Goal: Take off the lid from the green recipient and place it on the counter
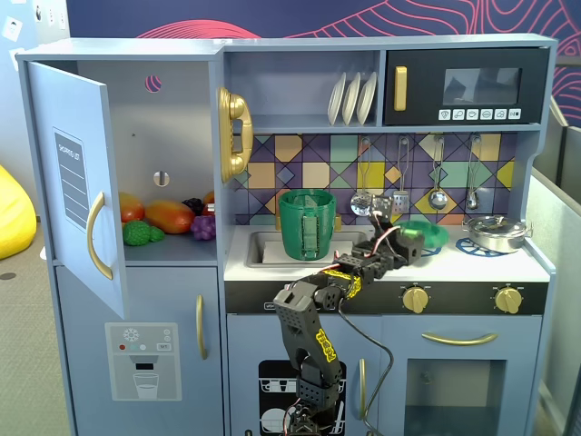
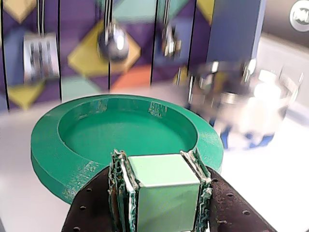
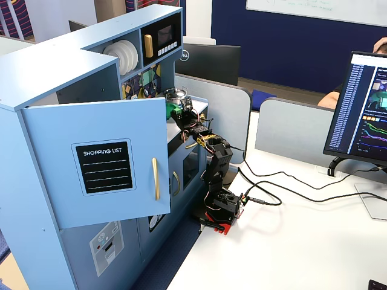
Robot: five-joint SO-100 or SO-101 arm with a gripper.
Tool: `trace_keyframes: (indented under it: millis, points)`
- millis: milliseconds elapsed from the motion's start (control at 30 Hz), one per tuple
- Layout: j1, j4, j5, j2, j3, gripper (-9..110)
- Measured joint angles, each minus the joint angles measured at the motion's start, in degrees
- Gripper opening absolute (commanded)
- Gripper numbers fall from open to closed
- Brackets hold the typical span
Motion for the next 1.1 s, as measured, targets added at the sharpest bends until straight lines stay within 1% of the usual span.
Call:
trace_keyframes:
  millis: [367, 600, 733, 1000, 1100]
  points:
    - [0.0, -3.1, -2.6, -1.8, 4.9, 0]
    - [-0.4, -4.7, -1.7, -1.8, 5.5, 19]
    - [-1.3, -4.5, 0.3, -1.3, 5.5, 21]
    - [-2.2, 4.7, 0.7, 9.6, 1.4, 21]
    - [-2.5, 12.0, 0.7, 15.9, 0.5, 21]
